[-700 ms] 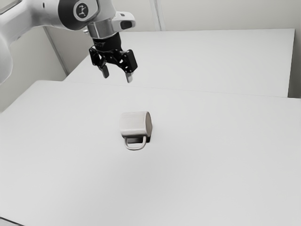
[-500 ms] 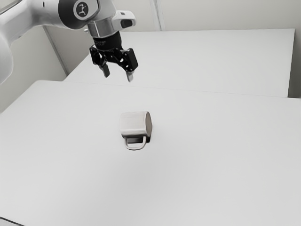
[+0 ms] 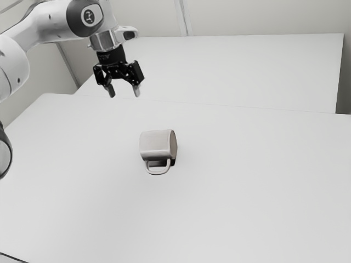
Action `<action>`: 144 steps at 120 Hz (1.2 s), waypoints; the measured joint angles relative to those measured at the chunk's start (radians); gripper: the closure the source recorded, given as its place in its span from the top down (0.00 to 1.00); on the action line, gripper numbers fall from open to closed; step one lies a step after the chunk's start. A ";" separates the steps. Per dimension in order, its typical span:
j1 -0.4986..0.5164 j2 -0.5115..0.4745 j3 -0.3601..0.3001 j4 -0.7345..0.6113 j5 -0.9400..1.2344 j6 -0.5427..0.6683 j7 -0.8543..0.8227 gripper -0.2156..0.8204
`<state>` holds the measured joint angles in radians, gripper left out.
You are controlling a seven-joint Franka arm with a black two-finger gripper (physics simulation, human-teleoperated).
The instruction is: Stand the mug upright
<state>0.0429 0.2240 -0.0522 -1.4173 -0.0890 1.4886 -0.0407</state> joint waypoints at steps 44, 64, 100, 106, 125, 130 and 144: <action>0.156 0.038 0.008 -0.224 -0.252 0.129 0.147 0.79; 0.179 0.053 0.010 -0.338 -0.416 0.227 0.238 0.79; 0.204 0.133 0.014 -0.362 -0.631 0.319 0.411 0.79; 0.204 0.145 0.014 -0.362 -0.658 0.334 0.440 0.79; 0.208 0.189 0.014 -0.360 -0.750 0.369 0.529 0.79; 0.210 0.200 0.014 -0.360 -0.777 0.376 0.551 0.79; 0.214 0.226 0.014 -0.362 -0.858 0.389 0.611 0.79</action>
<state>0.2570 0.4502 -0.0383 -1.7790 -0.9473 1.8778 0.5707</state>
